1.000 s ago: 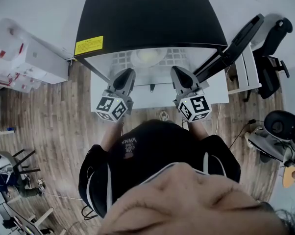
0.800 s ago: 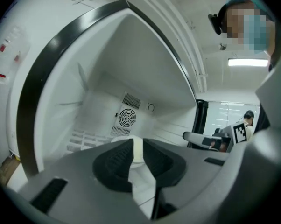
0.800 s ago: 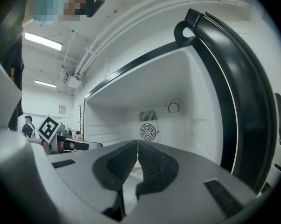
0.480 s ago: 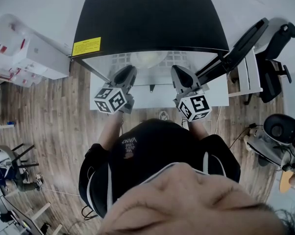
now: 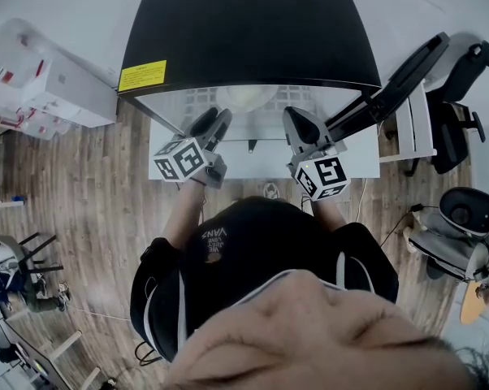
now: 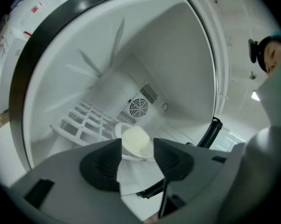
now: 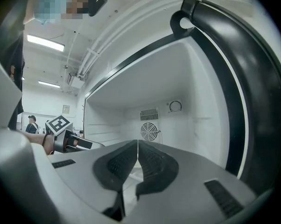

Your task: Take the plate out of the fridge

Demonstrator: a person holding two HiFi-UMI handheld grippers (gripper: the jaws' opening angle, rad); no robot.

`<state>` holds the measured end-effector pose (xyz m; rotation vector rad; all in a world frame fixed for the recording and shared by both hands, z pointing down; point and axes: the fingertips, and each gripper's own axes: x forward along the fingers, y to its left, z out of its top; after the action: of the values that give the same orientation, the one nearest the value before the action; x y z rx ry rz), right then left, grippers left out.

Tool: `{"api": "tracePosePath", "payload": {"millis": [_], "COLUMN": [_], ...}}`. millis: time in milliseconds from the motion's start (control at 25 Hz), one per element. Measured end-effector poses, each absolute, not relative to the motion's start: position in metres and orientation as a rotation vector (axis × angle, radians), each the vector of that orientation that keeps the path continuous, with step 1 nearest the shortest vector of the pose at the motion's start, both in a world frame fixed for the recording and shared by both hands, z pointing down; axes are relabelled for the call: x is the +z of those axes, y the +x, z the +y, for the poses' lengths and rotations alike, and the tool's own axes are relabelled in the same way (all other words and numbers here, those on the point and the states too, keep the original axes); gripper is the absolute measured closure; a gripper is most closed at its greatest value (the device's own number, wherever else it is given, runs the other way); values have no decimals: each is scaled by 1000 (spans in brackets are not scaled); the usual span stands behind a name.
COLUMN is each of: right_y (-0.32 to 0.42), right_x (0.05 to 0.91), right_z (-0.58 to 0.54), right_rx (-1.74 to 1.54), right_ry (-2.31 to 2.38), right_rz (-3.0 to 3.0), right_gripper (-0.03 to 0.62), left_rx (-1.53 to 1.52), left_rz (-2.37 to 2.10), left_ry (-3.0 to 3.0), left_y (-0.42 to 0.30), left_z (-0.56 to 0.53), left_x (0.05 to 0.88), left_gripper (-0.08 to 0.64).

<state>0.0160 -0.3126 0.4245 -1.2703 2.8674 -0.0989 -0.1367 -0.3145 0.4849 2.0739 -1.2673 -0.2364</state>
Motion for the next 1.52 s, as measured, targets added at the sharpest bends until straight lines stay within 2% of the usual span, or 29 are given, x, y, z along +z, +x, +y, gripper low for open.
{"api": "tracePosePath", "payload": {"millis": [200, 1200, 1520], "right_y": [15, 13, 19], "right_x": [424, 415, 414], "right_z": [-313, -320, -321], "right_rx": [-94, -84, -84], "right_ry": [-1262, -1169, -1158], "right_rz": [2869, 2881, 2877], "right_gripper": [580, 580, 580], "left_rx": [-300, -403, -444], "left_rz": [-1229, -1240, -1115], "left_ry": [1980, 1673, 1571], "left_y": [-139, -141, -130], "left_z": [-317, -331, -334], "left_x": [484, 488, 491], "left_gripper": [322, 322, 322]}}
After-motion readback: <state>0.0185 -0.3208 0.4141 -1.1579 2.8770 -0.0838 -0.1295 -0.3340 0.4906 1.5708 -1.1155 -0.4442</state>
